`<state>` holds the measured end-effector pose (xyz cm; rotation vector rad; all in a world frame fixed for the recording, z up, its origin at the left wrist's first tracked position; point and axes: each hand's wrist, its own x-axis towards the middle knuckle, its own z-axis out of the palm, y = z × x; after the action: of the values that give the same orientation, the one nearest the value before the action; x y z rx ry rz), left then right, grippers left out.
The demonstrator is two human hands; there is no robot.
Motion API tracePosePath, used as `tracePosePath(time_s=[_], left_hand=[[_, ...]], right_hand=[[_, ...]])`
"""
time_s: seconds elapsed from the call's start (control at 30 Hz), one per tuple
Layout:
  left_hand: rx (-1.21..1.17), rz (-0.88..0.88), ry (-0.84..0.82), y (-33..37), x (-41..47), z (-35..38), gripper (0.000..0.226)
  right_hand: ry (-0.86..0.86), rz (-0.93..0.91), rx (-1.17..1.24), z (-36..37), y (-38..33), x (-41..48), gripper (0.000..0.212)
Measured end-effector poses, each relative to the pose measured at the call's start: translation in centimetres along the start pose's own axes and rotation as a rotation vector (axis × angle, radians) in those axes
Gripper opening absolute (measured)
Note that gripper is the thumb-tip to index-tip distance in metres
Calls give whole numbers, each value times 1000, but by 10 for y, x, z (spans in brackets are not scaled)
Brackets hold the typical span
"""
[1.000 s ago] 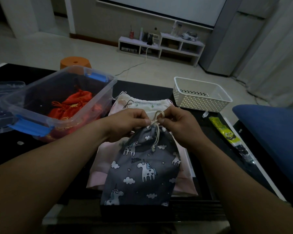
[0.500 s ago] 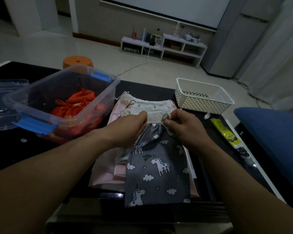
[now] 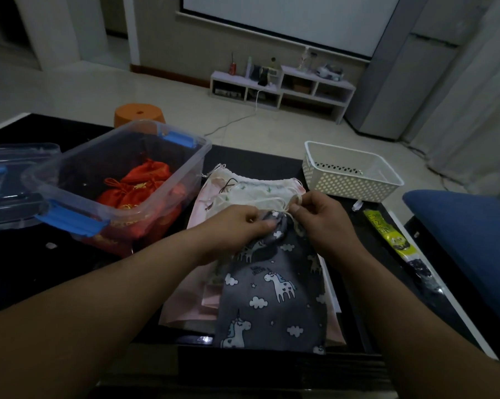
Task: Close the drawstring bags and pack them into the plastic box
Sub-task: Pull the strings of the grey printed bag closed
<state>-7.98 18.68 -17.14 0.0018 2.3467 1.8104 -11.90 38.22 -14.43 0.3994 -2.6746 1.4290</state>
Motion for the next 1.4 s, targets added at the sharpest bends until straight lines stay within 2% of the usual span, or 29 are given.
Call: tracePosePath(time_s=[0.07,0.2,0.3,0.37,0.5,0.57,0.67,0.9,0.97,1.03,1.1,1.17,1.2,1.23,1.3,1.4], left_hand=[[-89,16,28,0,0,3,22],[-296,5,96,8,-4,-3,31],[-427,6,141,18,-7,-8,29],[-460,6,129,27,-15,-13,27],[-368,17,-62,45,-42,-35,28],[-302,34,-71,58,-57,-53,23],[-169,79,127,71,-75,-99,21],[325,149,831,62,-93,-203,24],[547,138,937,54,-90,-214,33],[780,124,917,47,-85,-215,39],[779,66,690,43,-83,-208,33],[780,-101,366,37,-79,-200,27],[808,-180,232,33,-77,-199,26],[845,-233,144,29,-76,-199,25],[866,-277,83,23,-74,-201,27],[880,-287,131,20,-70,-203,35]], right_hand=[[-21,16,48,0,-3,-2,13],[-240,188,189,-2,-9,-8,38],[-343,238,320,-2,-10,-11,29],[-291,271,429,-3,-19,-12,26],[-125,307,584,-1,-45,-6,26],[-86,320,662,6,-61,0,26],[-138,337,706,29,-96,13,26],[-124,353,733,119,-175,75,13],[-152,314,559,145,-181,94,19],[-164,158,119,163,-181,103,30],[-89,-48,-353,174,-178,102,45],[-41,-237,-532,180,-181,94,53],[-78,-322,-597,184,-184,91,45],[-164,-368,-685,190,-188,88,35],[-426,-341,-883,203,-195,84,22],[-759,-275,-1045,215,-205,73,29]])
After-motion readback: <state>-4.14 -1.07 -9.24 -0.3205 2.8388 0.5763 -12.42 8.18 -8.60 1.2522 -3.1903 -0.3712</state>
